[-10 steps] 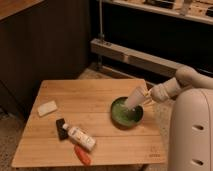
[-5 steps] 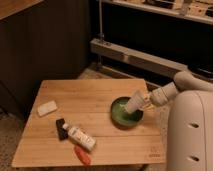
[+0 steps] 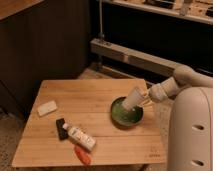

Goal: Place the ceramic cup in the ceramic bowl

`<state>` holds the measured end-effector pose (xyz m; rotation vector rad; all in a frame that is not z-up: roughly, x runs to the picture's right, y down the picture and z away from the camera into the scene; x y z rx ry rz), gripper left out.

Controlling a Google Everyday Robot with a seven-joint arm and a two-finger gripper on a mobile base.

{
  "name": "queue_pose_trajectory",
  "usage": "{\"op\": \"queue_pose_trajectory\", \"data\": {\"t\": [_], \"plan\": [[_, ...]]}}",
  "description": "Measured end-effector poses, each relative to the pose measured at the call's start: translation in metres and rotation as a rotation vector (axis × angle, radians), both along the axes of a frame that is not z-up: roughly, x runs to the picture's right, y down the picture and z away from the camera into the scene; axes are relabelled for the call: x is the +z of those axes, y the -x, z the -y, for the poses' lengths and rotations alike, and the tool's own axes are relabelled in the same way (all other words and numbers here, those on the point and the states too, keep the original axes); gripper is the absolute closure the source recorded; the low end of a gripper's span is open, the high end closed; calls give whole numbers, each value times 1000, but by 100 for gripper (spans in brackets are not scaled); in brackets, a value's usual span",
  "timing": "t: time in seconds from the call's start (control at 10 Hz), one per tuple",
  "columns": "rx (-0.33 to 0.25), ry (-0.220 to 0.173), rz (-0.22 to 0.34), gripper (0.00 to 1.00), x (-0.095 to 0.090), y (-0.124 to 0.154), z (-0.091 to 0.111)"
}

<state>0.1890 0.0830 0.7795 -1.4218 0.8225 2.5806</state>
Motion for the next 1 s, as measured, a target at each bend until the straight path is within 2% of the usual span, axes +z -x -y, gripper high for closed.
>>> {"op": "queue_pose_trajectory", "data": {"t": [0.2,0.6,1.0], "plan": [[-6,-1,4,67,3,10,-4],[-19,-4,19,66,-17,24,9],[-30,-1,27,34,-16,36,5]]}}
